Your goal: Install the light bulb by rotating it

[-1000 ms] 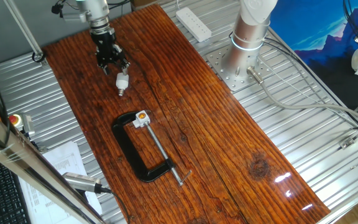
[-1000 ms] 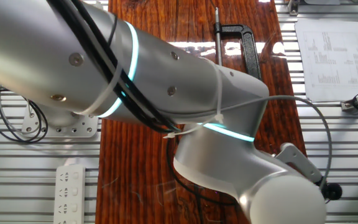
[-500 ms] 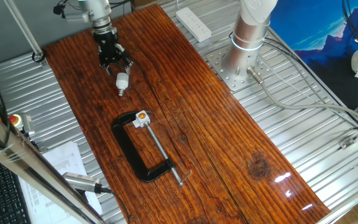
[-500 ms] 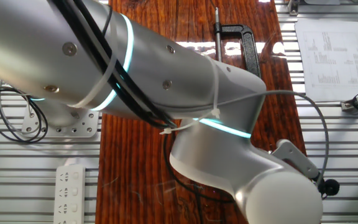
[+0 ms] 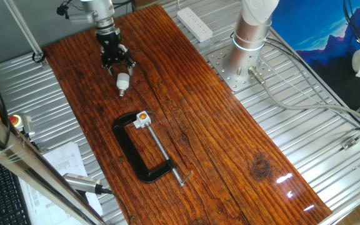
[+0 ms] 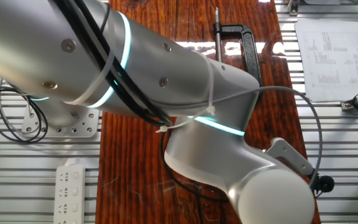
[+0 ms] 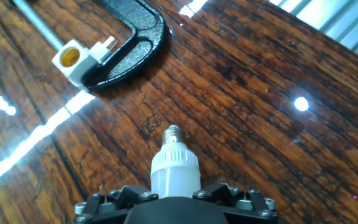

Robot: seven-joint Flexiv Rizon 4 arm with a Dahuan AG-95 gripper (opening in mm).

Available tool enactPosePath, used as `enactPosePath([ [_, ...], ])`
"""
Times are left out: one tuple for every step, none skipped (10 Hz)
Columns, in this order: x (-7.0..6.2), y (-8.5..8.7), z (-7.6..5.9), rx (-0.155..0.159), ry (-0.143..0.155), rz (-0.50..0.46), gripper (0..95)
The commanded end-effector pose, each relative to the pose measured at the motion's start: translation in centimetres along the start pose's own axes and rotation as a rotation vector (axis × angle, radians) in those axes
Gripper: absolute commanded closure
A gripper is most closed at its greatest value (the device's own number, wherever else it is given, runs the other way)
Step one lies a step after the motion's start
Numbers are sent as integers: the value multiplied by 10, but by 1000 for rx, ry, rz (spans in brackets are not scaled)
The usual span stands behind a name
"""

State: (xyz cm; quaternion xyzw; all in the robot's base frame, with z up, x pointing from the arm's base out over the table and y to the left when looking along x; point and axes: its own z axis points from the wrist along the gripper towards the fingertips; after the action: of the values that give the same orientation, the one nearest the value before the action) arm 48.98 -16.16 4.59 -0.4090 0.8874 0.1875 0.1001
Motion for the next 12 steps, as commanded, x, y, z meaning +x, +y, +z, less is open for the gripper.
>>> enactPosePath([
  [2,2,0,7,-12,-27,190],
  [4,3,-1,10,-20,-40,190],
  [5,4,-2,10,-31,-53,190],
  [5,4,-2,12,-37,-56,190],
  [4,4,-1,13,-43,-57,190],
  [5,4,0,13,-49,-56,190],
  [5,3,1,11,-59,-51,190],
  [6,2,2,17,-73,-52,190],
  [5,2,2,10,-87,-54,190],
  [5,2,3,12,-91,-61,190],
  [4,2,3,8,-105,-63,190],
  [1,2,3,9,-111,-63,190],
])
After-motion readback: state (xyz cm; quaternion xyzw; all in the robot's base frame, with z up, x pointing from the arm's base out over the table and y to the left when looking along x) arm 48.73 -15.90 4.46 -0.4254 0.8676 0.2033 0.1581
